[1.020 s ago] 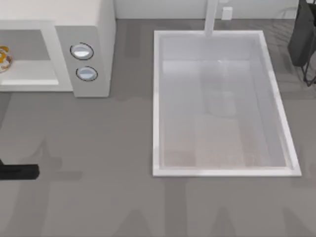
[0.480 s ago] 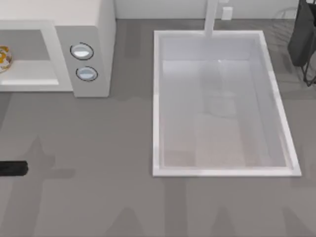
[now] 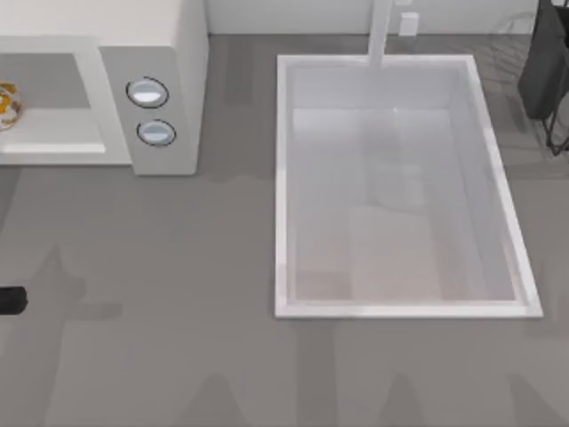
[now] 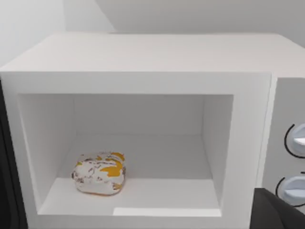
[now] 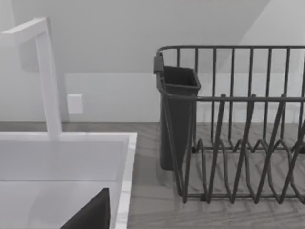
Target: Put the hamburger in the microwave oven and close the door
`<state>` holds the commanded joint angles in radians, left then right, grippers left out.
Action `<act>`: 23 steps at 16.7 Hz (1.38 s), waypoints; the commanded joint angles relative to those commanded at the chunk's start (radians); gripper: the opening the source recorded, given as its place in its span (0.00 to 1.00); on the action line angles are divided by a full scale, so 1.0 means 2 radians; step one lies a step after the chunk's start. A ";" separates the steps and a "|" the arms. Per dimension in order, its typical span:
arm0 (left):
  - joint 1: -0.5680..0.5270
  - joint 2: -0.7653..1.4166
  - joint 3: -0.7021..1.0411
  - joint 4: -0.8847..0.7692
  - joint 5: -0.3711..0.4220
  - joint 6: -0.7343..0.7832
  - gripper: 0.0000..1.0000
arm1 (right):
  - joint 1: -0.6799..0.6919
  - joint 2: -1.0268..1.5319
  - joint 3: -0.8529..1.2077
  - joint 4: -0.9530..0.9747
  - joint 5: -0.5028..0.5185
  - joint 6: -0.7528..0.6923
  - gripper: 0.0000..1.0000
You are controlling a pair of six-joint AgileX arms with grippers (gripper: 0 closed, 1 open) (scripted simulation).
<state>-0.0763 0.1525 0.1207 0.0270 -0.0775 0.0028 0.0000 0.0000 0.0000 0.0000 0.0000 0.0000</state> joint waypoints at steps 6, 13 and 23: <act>0.025 0.034 0.030 -0.018 0.018 0.023 0.00 | 0.000 0.000 0.000 0.000 0.000 0.000 1.00; 0.202 0.285 0.238 -0.143 0.133 0.169 0.00 | 0.000 0.000 0.000 0.000 0.000 0.000 1.00; 0.491 0.715 0.558 -0.350 0.320 0.407 0.00 | 0.000 0.000 0.000 0.000 0.000 0.000 1.00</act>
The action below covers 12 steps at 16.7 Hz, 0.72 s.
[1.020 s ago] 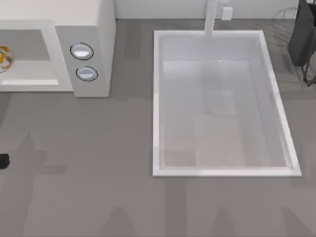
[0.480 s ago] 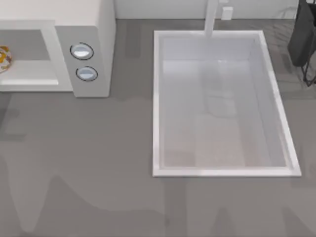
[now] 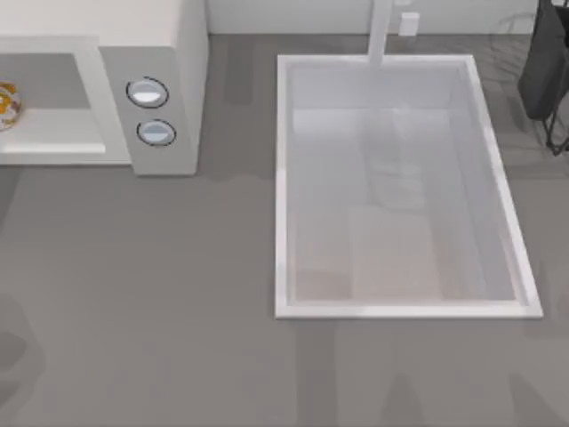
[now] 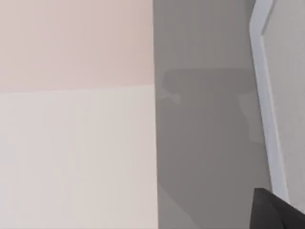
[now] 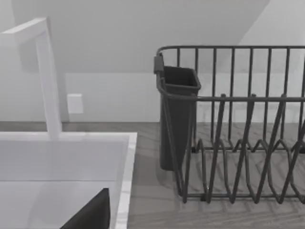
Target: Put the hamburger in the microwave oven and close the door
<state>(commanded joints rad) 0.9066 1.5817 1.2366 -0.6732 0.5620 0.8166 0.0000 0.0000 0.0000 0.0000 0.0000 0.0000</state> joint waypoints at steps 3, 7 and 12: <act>0.053 0.065 0.059 -0.034 0.039 0.040 0.00 | 0.000 0.000 0.000 0.000 0.000 0.000 1.00; 0.073 0.091 0.081 -0.047 0.056 0.055 0.00 | 0.000 0.000 0.000 0.000 0.000 0.000 1.00; 0.070 0.093 0.073 -0.037 0.055 0.055 0.00 | 0.000 0.000 0.000 0.000 0.000 0.000 1.00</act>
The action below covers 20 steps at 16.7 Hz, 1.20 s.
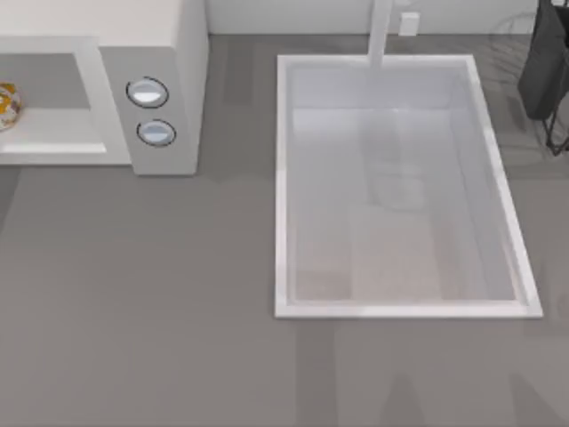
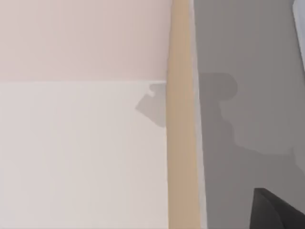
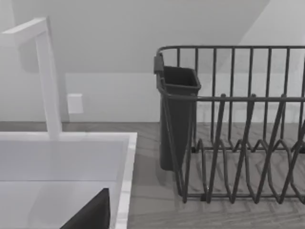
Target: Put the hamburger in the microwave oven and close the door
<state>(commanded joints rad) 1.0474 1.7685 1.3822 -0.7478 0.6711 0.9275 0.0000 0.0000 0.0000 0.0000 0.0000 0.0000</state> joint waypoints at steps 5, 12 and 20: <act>0.003 0.028 -0.060 0.092 0.001 0.001 0.00 | 0.000 0.000 0.000 0.000 0.000 0.000 1.00; 0.004 0.058 -0.124 0.181 0.002 0.002 0.00 | 0.000 0.000 0.000 0.000 0.000 0.000 1.00; -0.038 -0.015 -0.205 0.223 -0.018 -0.042 0.00 | 0.000 0.000 0.000 0.000 0.000 0.000 1.00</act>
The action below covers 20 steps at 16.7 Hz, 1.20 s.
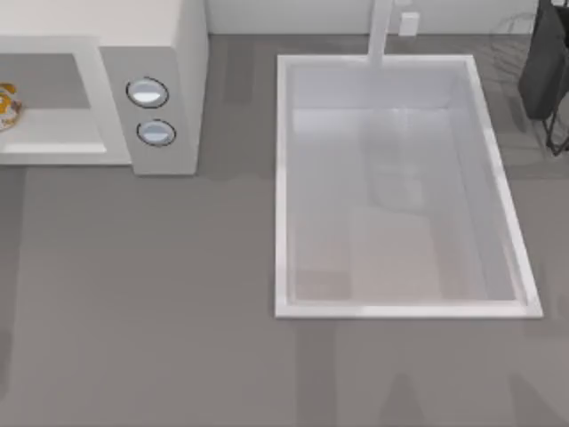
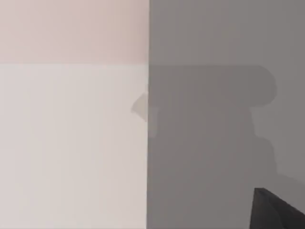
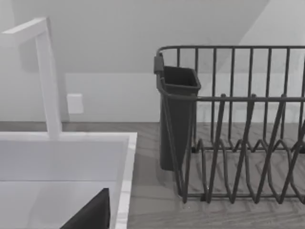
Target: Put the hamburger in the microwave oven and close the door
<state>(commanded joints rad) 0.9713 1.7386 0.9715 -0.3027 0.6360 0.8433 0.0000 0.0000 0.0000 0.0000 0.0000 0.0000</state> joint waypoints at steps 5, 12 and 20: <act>-0.039 -0.079 -0.105 0.045 -0.020 -0.045 0.00 | 0.000 0.000 0.000 0.000 0.000 0.000 1.00; -0.051 -0.091 -0.119 0.052 -0.024 -0.057 0.00 | 0.000 0.000 0.000 0.000 0.000 0.000 1.00; -0.174 -0.219 -0.232 0.096 -0.097 -0.175 0.00 | 0.000 0.000 0.000 0.000 0.000 0.000 1.00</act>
<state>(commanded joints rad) 0.6229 1.3000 0.5065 -0.1109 0.4414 0.4939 0.0000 0.0000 0.0000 0.0000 0.0000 0.0000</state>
